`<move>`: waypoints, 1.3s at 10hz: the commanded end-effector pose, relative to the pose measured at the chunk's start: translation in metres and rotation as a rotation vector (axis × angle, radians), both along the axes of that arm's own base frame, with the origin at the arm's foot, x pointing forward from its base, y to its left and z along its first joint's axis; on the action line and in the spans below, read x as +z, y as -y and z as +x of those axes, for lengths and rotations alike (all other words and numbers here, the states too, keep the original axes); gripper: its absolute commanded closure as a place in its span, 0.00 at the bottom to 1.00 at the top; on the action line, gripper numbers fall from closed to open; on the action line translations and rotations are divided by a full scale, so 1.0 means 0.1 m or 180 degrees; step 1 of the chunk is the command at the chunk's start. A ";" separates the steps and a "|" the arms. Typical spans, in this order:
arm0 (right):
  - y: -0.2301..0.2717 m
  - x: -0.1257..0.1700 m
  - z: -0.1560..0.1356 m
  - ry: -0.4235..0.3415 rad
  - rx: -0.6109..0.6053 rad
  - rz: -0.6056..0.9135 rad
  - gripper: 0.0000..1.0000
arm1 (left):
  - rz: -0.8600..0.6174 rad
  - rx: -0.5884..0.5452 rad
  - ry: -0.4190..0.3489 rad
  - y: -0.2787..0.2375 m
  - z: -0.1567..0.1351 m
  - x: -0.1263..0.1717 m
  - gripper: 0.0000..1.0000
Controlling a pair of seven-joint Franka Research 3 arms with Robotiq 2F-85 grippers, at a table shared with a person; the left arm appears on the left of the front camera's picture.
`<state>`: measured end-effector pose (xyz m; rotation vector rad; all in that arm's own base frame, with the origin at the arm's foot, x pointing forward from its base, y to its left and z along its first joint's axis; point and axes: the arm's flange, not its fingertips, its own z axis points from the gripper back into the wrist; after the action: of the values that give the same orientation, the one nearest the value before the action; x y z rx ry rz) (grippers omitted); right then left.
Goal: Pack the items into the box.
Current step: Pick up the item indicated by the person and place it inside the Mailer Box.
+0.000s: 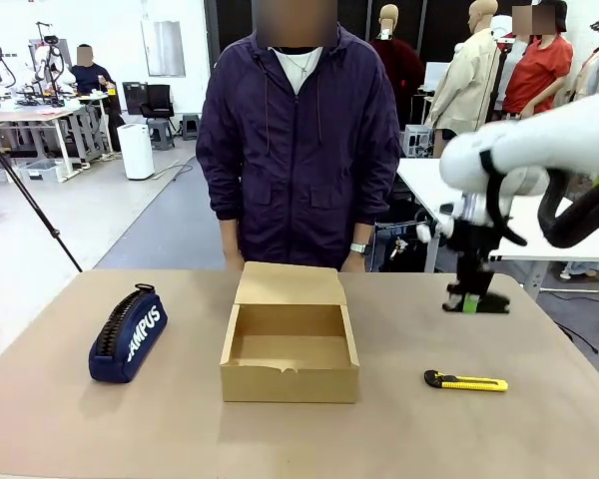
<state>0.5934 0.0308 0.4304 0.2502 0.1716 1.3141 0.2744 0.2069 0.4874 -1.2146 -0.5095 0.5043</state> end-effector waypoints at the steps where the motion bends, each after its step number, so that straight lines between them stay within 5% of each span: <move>1: -0.09 0.45 -0.24 -0.0041 -0.0351 -0.0295 1.00 | -0.0027 -0.0003 0.0083 0.00 0.00 0.01 0.00; 3: -0.01 0.52 -0.46 0.0274 -0.0551 -0.0317 1.00 | -0.0027 -0.0003 0.0083 0.00 0.00 0.01 0.00; 4: -0.02 0.64 -0.28 0.0076 -0.0339 -0.0169 1.00 | -0.0027 -0.0003 0.0083 0.00 0.00 0.01 0.00; 8: -0.04 0.60 -0.35 0.0071 -0.0413 -0.0199 1.00 | -0.0027 -0.0003 0.0083 0.00 0.00 0.01 0.00; 11: -1.28 0.79 0.03 0.0384 -0.0057 -0.0097 1.00 | -0.0027 -0.0003 0.0083 0.00 0.00 0.01 0.00; 13: -1.95 0.79 0.02 0.0506 -0.0016 0.0136 1.00 | -0.0027 -0.0003 0.0083 0.00 0.00 0.01 0.00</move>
<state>0.5800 0.2137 0.5092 0.1678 0.0478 1.3561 0.2743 0.2069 0.4877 -1.2143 -0.5101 0.5039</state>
